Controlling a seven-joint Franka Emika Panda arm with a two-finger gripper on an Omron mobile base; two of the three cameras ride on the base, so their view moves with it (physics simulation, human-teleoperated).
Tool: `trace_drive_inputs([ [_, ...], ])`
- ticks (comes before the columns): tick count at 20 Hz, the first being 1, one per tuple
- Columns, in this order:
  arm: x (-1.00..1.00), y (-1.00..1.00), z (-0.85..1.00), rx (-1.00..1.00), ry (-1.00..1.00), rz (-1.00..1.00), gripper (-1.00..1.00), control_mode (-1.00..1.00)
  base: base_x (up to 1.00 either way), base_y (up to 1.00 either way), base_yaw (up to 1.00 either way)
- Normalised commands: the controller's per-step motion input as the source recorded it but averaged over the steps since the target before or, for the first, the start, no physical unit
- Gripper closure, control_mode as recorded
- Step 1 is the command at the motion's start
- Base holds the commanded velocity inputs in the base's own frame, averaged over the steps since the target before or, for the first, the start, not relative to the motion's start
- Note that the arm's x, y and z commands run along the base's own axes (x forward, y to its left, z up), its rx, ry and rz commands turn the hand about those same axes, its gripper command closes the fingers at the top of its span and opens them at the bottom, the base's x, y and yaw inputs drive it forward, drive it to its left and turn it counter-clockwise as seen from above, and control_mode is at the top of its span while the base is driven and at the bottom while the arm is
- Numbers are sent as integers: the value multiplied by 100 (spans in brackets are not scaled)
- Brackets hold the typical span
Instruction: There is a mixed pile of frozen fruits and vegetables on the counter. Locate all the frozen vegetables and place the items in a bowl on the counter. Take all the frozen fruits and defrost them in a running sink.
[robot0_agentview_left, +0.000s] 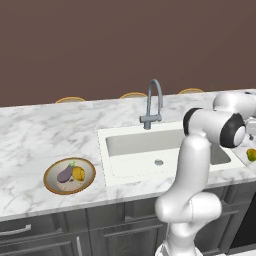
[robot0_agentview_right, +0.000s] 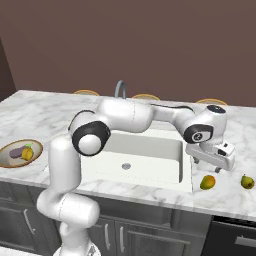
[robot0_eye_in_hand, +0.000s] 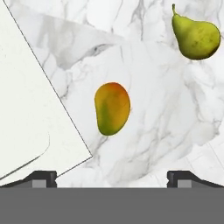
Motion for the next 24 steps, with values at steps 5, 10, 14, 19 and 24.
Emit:
trace_drive_inputs([
  [5, 55, -6, -26, -2, 0, 0, -100, -100, 0, 0, 0],
  [10, 32, -21, -45, -2, 8, -1, -100, -100, 0, 0, 0],
  [14, 3, -6, -50, -6, 9, -1, -100, -100, 0, 0, 0],
  [19, 0, 1, -42, -6, 3, 0, -100, -100, 0, 0, 0],
  [24, -6, 1, -48, -4, 5, 0, -100, -100, 0, 0, 0],
])
